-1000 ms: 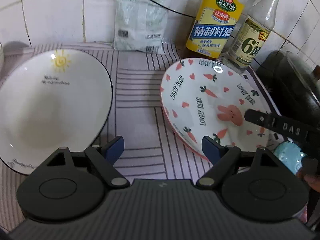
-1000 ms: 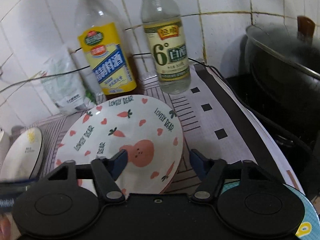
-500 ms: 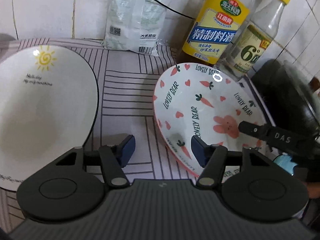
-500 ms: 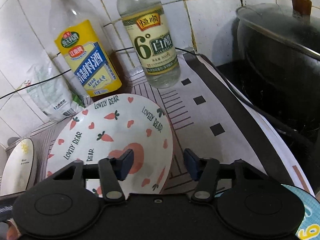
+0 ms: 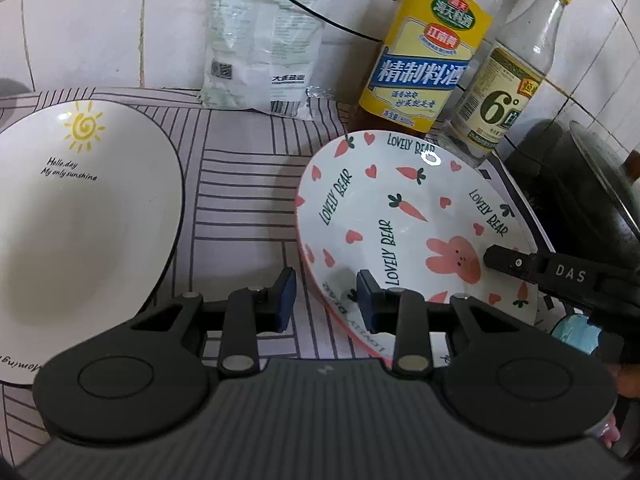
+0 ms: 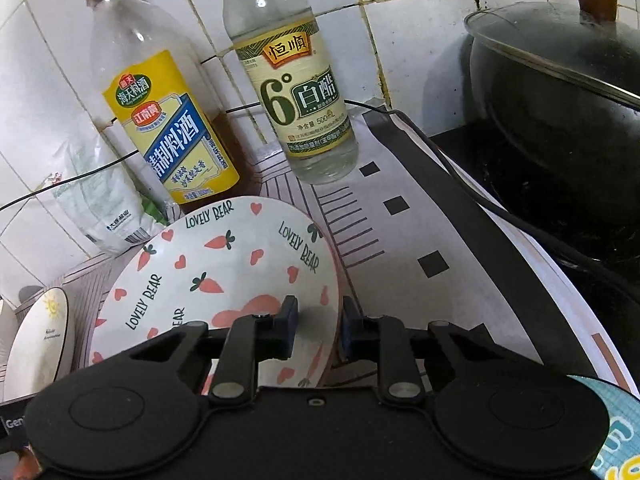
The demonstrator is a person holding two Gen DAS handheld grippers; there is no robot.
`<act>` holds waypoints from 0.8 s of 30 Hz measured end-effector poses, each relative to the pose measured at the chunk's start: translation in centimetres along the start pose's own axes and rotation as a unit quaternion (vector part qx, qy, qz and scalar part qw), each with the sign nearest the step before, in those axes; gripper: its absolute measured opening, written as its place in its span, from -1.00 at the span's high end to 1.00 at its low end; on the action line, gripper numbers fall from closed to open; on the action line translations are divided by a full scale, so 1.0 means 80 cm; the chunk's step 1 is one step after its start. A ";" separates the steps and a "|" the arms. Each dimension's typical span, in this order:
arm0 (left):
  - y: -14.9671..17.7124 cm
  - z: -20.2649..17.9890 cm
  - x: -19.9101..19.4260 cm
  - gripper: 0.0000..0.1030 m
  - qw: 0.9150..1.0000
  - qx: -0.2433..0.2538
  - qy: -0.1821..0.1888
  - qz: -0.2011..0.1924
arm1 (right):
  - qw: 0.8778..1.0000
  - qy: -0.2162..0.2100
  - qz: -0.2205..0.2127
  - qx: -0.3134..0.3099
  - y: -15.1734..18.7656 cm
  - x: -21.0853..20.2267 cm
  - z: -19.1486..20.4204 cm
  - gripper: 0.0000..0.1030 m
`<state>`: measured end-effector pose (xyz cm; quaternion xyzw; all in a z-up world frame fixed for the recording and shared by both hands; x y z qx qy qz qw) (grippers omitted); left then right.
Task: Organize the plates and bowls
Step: 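Close both grippers on the rim of the pink bunny plate, then carry the bunny plate over the sun-print plate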
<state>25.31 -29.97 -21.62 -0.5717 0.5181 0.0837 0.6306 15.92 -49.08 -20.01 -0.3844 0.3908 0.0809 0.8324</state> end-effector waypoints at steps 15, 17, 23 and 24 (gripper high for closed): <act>-0.011 0.007 -0.013 0.51 0.999 0.032 0.005 0.025 | 0.998 -0.038 -0.002 -0.054 0.003 -0.027 0.012 0.66; -0.009 0.008 -0.017 0.51 0.999 0.035 0.004 0.028 | 0.997 -0.035 0.001 -0.066 0.005 -0.030 0.018 0.65; -0.005 0.015 -0.045 0.51 0.999 0.037 0.004 0.021 | 0.996 -0.043 -0.004 -0.077 0.015 -0.045 0.029 0.65; -0.006 0.017 -0.051 0.51 0.999 0.038 0.004 0.021 | 0.996 -0.044 -0.006 -0.082 0.016 -0.049 0.033 0.65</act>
Point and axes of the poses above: each gripper's, at about its wrist camera, not at the fingertips, and x roughly the way its jaws point, z to its left, y to its underside, the point moved 4 cm from there along x, roughly the way its jaws point, and after that the axes turned 8 degrees about x, right-handed, at the moved point
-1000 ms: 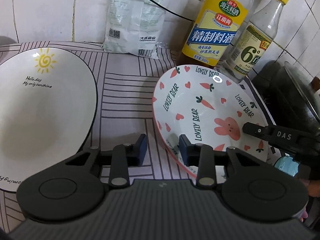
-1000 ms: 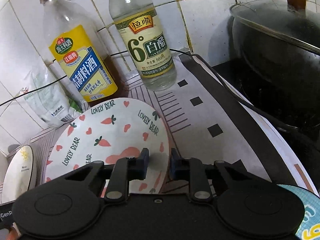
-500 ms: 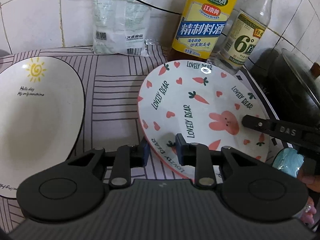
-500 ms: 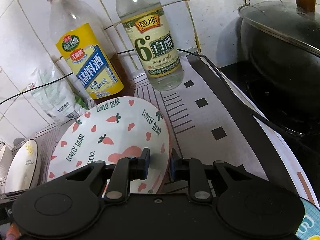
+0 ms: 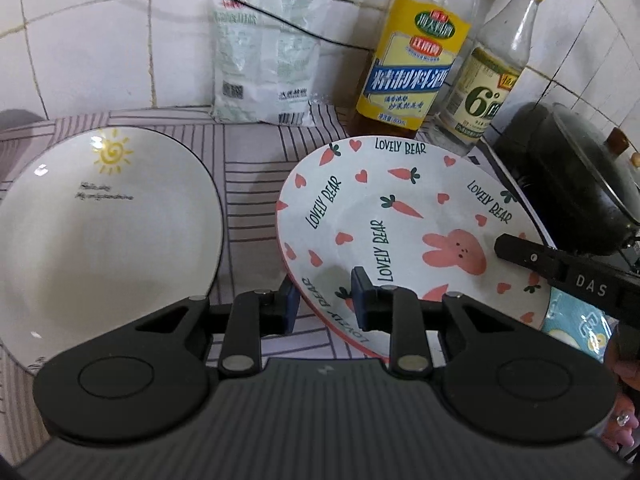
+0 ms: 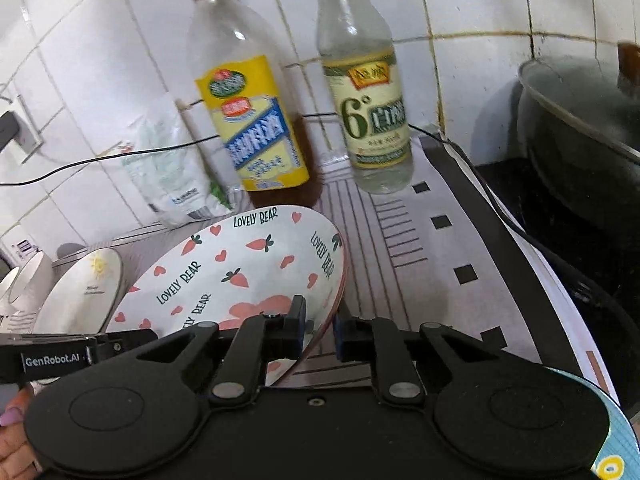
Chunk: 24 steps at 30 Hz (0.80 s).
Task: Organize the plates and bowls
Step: 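Carry the bunny plate over the sun-print plate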
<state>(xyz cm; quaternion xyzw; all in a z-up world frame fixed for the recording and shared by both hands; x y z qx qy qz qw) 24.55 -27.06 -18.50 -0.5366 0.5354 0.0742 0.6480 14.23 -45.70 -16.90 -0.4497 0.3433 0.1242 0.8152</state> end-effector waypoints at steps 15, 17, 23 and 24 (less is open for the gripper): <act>0.003 0.037 -0.103 0.50 0.999 0.032 -0.011 -0.012 | 0.999 -0.041 0.003 -0.009 -0.003 -0.046 0.064 0.64; 0.013 0.049 -0.119 0.50 0.999 0.027 -0.014 -0.009 | 0.998 -0.055 0.011 -0.003 0.003 -0.050 0.073 0.64; 0.040 0.081 -0.159 0.50 0.998 0.024 -0.050 -0.017 | 0.996 -0.088 0.023 -0.017 0.041 -0.048 0.115 0.64; 0.043 0.086 -0.164 0.50 0.998 0.024 -0.054 -0.017 | 0.995 -0.093 0.024 -0.018 0.046 -0.046 0.121 0.64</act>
Point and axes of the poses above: each gripper's, at about its wrist camera, not at the fingertips, and x roughly the way its jaws point, z to its left, y to its underside, the point moved 4 cm from there along x, roughly the way its jaws point, and after that the axes turned 8 degrees about x, right-handed, at the moved point
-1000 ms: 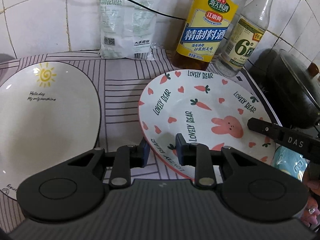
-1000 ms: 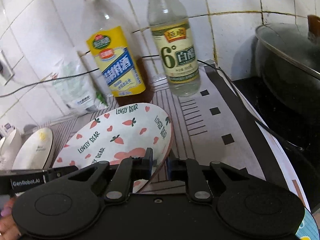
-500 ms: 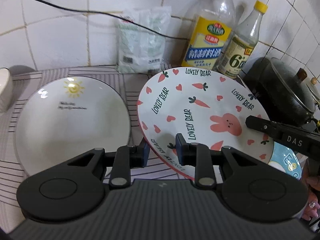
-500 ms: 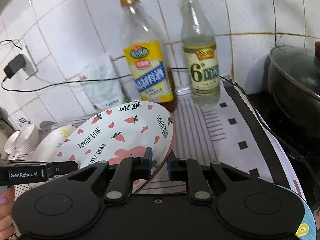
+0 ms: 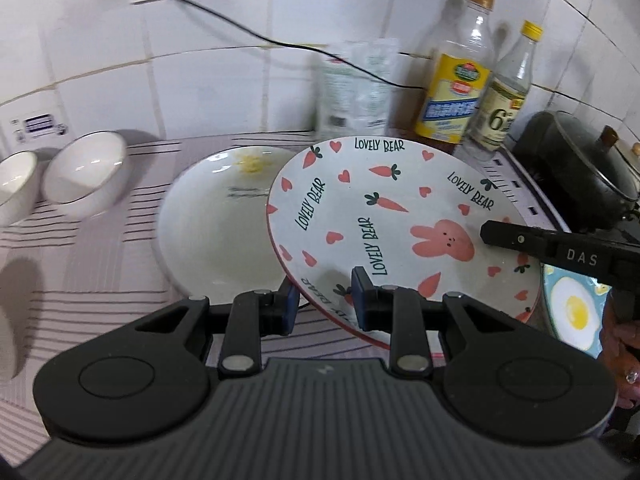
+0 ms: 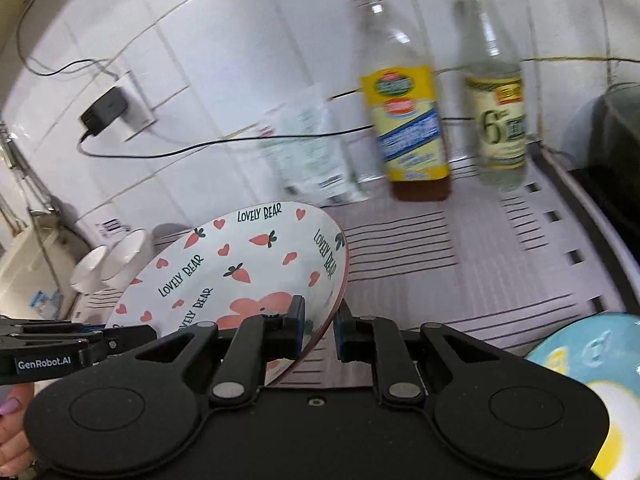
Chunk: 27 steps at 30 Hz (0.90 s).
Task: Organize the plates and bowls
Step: 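Carry the bunny plate over the sun-print plate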
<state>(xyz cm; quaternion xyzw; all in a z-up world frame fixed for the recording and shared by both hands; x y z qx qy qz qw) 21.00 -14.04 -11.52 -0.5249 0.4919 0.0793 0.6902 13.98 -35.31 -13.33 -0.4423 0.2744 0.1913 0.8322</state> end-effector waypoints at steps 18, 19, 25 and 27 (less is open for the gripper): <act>0.032 0.078 0.005 0.48 0.997 -0.057 -0.040 0.037 | 0.999 -0.024 0.043 -0.006 0.034 0.063 0.070 0.64; 0.032 0.081 0.008 0.48 0.996 -0.062 -0.038 0.042 | 0.999 -0.023 0.044 -0.006 0.035 0.067 0.071 0.64; 0.030 0.095 0.022 0.47 0.994 -0.080 -0.038 0.064 | 0.998 -0.005 0.056 -0.017 0.035 0.083 0.080 0.64; 0.027 0.098 0.026 0.47 0.993 -0.085 -0.038 0.072 | 0.998 -0.001 0.059 -0.021 0.034 0.086 0.083 0.64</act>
Point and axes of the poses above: each gripper's, at about its wrist camera, not at the fingertips, and x roughly the way its jaws point, z to its left, y to its underside, the point moved 4 cm from there along x, roughly the way its jaws point, and after that the axes turned 8 degrees about x, right-handed, at the moved point
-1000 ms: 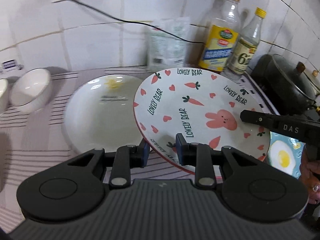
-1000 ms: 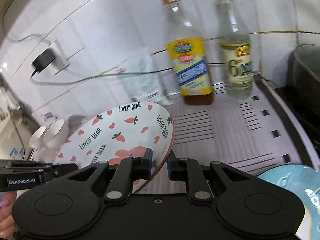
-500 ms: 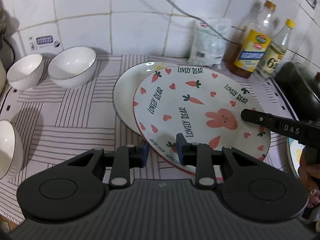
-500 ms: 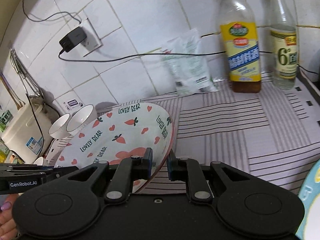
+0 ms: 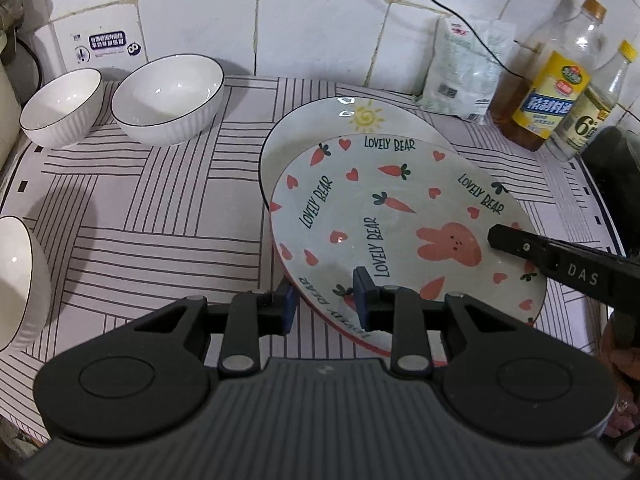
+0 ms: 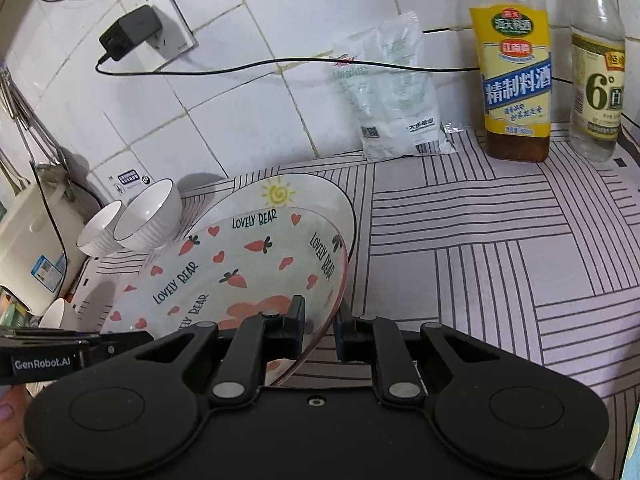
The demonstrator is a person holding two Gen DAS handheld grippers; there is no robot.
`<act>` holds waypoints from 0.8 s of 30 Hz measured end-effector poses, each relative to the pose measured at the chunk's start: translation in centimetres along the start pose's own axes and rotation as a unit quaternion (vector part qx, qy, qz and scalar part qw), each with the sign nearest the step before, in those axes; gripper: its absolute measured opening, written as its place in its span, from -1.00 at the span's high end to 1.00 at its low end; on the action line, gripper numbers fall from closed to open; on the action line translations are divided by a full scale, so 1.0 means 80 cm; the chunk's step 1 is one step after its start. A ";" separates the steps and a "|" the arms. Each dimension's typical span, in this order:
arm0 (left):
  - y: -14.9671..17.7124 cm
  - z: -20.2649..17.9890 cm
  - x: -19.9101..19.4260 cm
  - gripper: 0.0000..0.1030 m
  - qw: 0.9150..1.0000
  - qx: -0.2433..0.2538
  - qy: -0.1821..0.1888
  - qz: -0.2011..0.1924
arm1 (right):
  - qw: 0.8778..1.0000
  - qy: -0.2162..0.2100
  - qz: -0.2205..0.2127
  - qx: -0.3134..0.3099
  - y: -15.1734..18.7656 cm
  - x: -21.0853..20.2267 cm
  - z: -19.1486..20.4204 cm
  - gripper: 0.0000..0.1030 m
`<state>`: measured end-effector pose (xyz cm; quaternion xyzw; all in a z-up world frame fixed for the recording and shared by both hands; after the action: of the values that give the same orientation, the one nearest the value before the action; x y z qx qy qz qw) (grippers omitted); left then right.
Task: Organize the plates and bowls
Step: 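Carry the bunny plate over the sun-print plate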
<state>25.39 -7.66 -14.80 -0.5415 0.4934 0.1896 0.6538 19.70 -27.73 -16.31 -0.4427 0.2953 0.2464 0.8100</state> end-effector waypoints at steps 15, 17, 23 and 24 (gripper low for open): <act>-0.015 0.011 0.022 0.43 0.999 -0.020 0.001 0.038 | 0.997 0.059 -0.016 -0.045 0.002 0.018 0.024 0.57; -0.016 0.013 0.024 0.43 0.999 -0.023 0.001 0.040 | 0.996 0.065 -0.023 -0.055 0.003 0.017 0.027 0.56; -0.022 0.016 0.032 0.43 0.998 -0.043 -0.004 0.053 | 0.991 0.091 -0.033 -0.092 0.005 0.022 0.038 0.43; -0.023 0.016 0.033 0.43 0.997 -0.046 -0.006 0.056 | 0.990 0.096 -0.036 -0.096 0.006 0.024 0.040 0.40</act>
<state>28.54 -7.90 -16.16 -0.5414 0.5102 0.2515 0.6192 21.55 -24.47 -16.54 -0.5507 0.3307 0.2008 0.7396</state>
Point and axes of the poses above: each gripper's, at about its wrist camera, not at the fingertips, and x roughly the way its jaws point, z to its left, y to its underside, the point moved 4 cm from there along x, roughly the way its jaws point, and after that the axes turned 8 degrees about x, right-handed, at the moved point
